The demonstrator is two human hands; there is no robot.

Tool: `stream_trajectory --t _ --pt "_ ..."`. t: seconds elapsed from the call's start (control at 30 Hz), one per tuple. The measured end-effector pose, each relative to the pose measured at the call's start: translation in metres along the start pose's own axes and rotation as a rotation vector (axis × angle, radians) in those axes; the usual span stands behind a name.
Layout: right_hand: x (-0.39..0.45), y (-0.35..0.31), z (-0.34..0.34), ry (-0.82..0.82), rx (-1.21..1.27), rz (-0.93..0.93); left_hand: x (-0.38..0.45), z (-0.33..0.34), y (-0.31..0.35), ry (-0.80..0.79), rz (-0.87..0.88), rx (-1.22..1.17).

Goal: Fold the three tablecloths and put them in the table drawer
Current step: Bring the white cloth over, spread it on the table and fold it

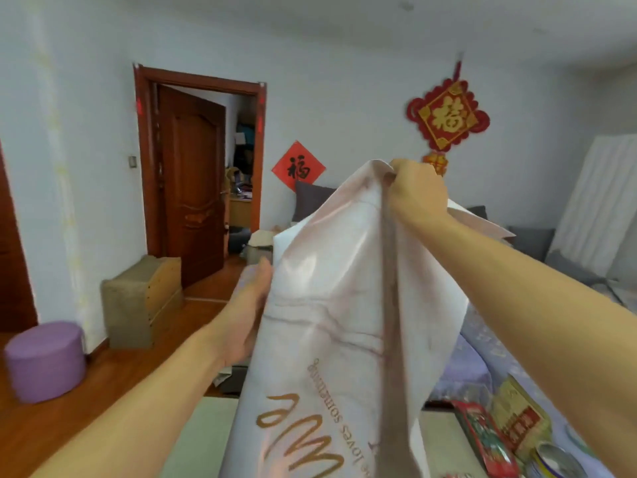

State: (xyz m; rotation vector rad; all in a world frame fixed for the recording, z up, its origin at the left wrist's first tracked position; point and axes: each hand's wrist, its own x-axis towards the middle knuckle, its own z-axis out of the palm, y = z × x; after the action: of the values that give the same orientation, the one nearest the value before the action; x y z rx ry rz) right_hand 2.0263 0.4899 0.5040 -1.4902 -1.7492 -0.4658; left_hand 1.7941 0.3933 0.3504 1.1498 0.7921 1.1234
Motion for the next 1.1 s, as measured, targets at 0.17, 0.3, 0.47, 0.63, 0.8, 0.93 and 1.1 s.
stream_trajectory --t 0.17,0.3,0.47,0.63,0.8,0.93,1.1 --pt "0.048 -0.038 0.005 0.057 -0.016 -0.017 -0.004 -0.053 0.029 -0.169 0.036 0.520" --pt "0.095 -0.052 0.003 0.168 -0.025 0.030 -0.001 -0.122 0.020 -0.106 -0.047 0.601" --pt "0.142 -0.043 0.003 0.255 -0.176 -0.019 0.028 -0.171 0.015 0.155 -0.077 0.929" --pt "0.162 0.020 0.036 0.200 -0.436 -0.056 0.107 -0.212 0.105 0.733 0.229 1.606" --pt "0.189 0.060 0.055 0.032 -0.373 0.227 0.171 -0.193 0.197 0.809 0.233 1.996" --pt "0.207 0.083 0.018 0.184 -0.160 0.433 0.179 -0.165 0.285 1.066 0.592 2.006" --pt "0.185 0.099 -0.029 0.341 -0.121 0.319 0.138 -0.148 0.326 1.173 0.966 1.915"
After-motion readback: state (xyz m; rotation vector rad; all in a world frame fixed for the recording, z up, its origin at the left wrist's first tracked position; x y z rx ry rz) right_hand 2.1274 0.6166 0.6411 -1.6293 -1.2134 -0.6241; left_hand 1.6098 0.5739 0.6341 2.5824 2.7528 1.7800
